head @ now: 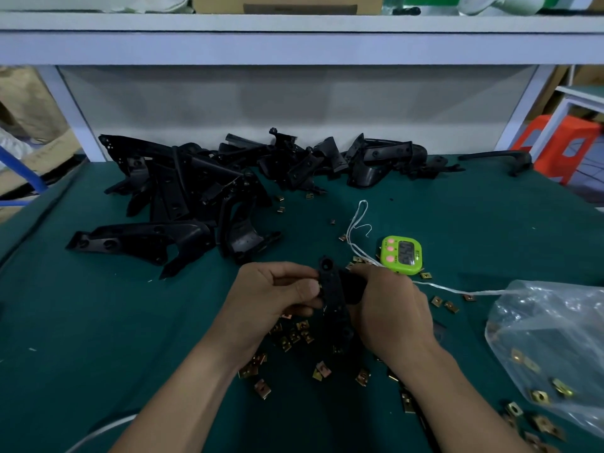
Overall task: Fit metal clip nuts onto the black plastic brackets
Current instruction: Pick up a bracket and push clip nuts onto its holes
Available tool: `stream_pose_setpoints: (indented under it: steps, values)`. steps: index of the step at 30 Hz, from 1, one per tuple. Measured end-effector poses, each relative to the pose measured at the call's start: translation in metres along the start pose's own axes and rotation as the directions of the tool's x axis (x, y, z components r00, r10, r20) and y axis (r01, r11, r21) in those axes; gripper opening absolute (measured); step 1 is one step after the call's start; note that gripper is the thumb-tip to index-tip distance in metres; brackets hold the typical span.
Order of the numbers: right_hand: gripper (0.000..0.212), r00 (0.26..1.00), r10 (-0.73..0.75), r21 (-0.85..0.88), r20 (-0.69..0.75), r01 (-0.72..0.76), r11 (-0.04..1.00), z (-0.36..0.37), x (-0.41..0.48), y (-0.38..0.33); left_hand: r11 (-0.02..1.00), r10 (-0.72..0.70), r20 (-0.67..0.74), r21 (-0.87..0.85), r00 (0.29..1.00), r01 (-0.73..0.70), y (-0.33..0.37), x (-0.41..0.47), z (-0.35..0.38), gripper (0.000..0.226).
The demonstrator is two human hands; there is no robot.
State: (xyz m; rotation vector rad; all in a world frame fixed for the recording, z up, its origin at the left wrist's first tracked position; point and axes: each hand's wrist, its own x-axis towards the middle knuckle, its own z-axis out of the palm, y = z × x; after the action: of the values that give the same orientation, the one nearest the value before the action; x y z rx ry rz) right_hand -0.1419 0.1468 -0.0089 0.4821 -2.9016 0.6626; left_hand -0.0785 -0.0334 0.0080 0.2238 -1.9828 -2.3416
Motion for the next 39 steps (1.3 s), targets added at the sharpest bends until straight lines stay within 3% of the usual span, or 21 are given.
stream_pose_setpoints:
  steps: [4,8,16,23,33,39]
  values:
    - [0.029,0.999,0.044,0.011,-0.030,-0.044,0.999,-0.001,0.000,0.000,1.000,-0.012,-0.044,0.005,0.999,0.013,0.002,-0.001,0.002,0.029]
    - [0.025,0.999,-0.004,0.007,-0.043,0.004,1.000,-0.001,-0.001,-0.001,0.999,-0.013,-0.059,0.042,0.998,0.015,0.000,-0.001,0.006,0.032]
    - [0.031,0.998,-0.028,-0.037,-0.050,0.026,0.999,-0.001,-0.002,-0.002,1.000,-0.010,-0.068,0.023,0.998,0.012,-0.002,-0.002,0.006,0.036]
    - [0.035,0.997,-0.013,-0.069,-0.070,0.008,0.998,0.001,-0.001,-0.002,1.000,0.007,-0.163,0.021,0.987,-0.003,-0.006,0.001,0.012,0.034]
    - [0.033,0.998,0.007,-0.076,-0.056,-0.012,0.997,-0.005,-0.001,-0.003,0.998,-0.059,-0.066,0.034,0.996,0.061,0.000,-0.004,0.006,0.017]
    - [0.026,0.998,-0.007,-0.114,-0.057,0.001,0.993,-0.006,-0.002,-0.006,0.996,-0.061,-0.157,0.055,0.986,0.071,-0.002,-0.003,0.012,0.016]
